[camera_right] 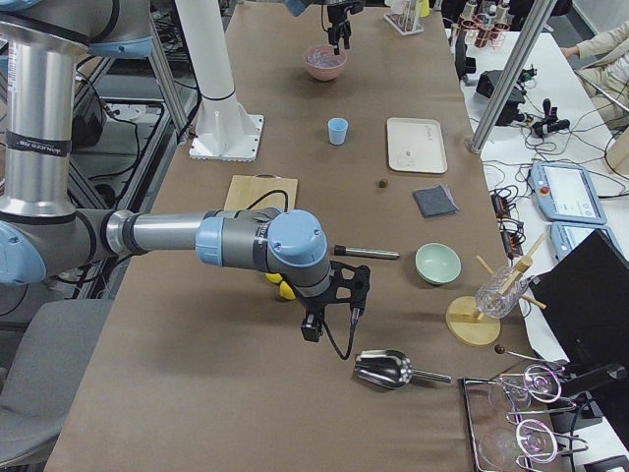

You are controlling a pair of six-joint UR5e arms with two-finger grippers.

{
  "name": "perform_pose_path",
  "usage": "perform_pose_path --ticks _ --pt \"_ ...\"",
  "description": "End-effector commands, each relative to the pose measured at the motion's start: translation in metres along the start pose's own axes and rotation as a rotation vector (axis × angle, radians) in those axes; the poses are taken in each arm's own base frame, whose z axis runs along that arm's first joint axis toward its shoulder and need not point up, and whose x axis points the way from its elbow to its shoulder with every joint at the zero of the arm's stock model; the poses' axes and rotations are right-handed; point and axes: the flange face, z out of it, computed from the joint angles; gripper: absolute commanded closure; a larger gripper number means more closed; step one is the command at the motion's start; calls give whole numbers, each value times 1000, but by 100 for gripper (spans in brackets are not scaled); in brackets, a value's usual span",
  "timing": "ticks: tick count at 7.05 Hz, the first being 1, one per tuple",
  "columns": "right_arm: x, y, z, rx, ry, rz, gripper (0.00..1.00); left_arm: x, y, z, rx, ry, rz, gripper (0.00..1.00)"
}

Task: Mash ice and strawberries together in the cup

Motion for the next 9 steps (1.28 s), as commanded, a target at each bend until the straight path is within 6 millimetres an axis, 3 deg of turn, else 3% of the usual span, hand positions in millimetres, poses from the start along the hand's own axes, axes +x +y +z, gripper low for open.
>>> perform_pose_path --ticks 1,4,6,9 --pt "1 1 1 -5 -1 6 0 -42 39 -14 -56 -52 146 3" --pt "4 1 3 -10 1 13 0 -78 85 -5 -138 -73 356 3" --pt "5 1 4 -12 3 15 0 -105 114 14 -102 -40 413 3" --pt "6 1 5 -13 4 16 0 -97 129 22 -132 -12 431 5"
